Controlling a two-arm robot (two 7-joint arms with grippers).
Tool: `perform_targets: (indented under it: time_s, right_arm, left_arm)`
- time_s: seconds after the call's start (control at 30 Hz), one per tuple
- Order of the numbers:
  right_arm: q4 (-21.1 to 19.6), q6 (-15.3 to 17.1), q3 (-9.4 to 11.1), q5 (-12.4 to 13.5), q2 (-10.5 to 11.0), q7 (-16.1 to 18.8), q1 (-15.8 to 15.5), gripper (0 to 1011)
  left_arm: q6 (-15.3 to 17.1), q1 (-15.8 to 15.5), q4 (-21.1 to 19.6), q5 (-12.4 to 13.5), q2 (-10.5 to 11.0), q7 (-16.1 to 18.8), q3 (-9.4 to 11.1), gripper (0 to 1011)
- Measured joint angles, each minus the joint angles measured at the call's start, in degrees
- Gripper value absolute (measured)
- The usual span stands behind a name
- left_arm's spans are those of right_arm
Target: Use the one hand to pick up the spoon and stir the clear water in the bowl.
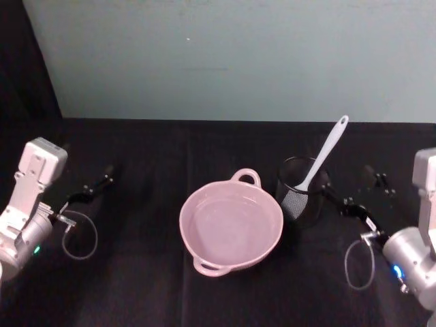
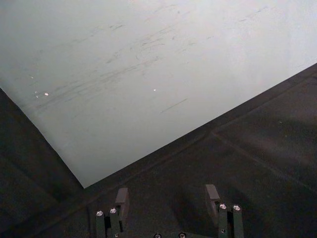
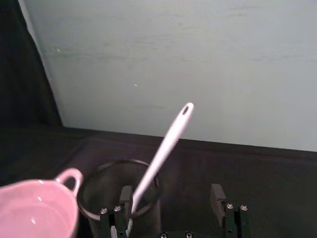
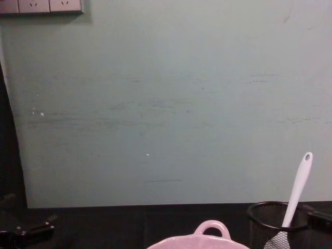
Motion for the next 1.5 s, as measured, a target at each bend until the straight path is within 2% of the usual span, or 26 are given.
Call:
perform_targets:
  time_s: [0.07,0.17,0.2,0.3,0.33,0.43,0.63,0.9,1.23,1.5]
  right_arm:
    - [-0.32,-0.87,0.06,-1.62,0.03,-1.14,-0.92,1002]
    - [0.04,-4.31,0.76,-5.28,-0.55,-3.95,-2.76,1002]
    - [0.04,-4.31,0.76,-5.28,-0.55,-3.95,-2.76,1003]
    - [1.86,-8.56,2.02,-7.45,-1.70,-6.05,-3.75,1002]
    - [1.86,-8.56,2.02,-7.45,-1.70,-6.05,-3.75,1002]
    - [3.54,-12.24,3.28,-8.64,-2.73,-7.14,-4.03,1002]
    - [4.46,-16.02,3.94,-9.55,-3.50,-6.08,-3.64,1002]
    - [5.39,-16.29,4.96,-9.87,-4.50,-5.00,-3.11,1002]
    - [7.07,-15.14,6.74,-8.21,-6.12,-2.76,-2.76,1003]
    - [7.26,-15.13,7.02,-7.93,-6.36,-1.89,-2.64,1002]
  left_arm:
    - [0.00,0.00,0.00,0.00,0.00,0.00,0.00,1005]
    - [0.00,0.00,0.00,0.00,0.00,0.00,0.00,1005]
    - [0.00,0.00,0.00,0.00,0.00,0.00,0.00,1005]
    - [0.00,0.00,0.00,0.00,0.00,0.00,0.00,1005]
    - [0.00,0.00,0.00,0.00,0.00,0.00,0.00,1005]
    - [0.00,0.00,0.00,0.00,0.00,0.00,0.00,1005]
    - [0.00,0.00,0.00,0.00,0.00,0.00,0.00,1005]
    - [0.00,0.00,0.00,0.00,0.00,0.00,0.00,1005]
    - [0.00,0.00,0.00,0.00,0.00,0.00,0.00,1005]
    - [0.00,0.00,0.00,0.00,0.00,0.00,0.00,1005]
